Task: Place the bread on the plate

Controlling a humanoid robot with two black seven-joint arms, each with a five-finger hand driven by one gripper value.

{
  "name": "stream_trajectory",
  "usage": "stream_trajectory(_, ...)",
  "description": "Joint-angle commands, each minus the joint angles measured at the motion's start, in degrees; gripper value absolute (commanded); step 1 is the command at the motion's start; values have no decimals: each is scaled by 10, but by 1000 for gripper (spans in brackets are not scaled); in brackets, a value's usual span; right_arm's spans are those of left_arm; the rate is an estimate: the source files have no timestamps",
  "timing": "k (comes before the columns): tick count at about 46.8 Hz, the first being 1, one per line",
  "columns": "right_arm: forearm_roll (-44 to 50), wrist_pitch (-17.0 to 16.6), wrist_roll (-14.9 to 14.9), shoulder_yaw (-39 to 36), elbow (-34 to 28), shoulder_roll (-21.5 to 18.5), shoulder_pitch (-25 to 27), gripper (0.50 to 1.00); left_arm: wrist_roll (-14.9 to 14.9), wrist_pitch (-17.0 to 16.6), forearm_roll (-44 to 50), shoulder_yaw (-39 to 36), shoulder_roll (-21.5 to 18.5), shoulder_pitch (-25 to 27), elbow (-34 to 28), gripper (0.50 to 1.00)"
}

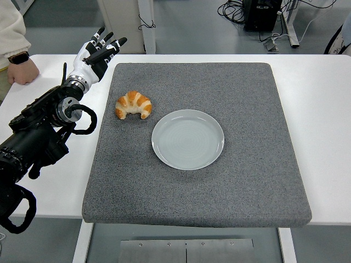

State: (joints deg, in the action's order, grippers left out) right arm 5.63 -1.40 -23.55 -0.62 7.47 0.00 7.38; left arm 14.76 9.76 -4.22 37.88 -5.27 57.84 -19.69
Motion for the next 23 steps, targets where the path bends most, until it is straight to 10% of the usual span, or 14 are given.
stream_trajectory(1, 0, 0, 0, 0, 0, 0, 0, 1000, -2, 0, 1, 1, 2, 1, 0, 975)
stream_trajectory(23, 0, 0, 0, 0, 0, 0, 0, 1000, 4, 3, 2, 10, -11, 10, -1, 975)
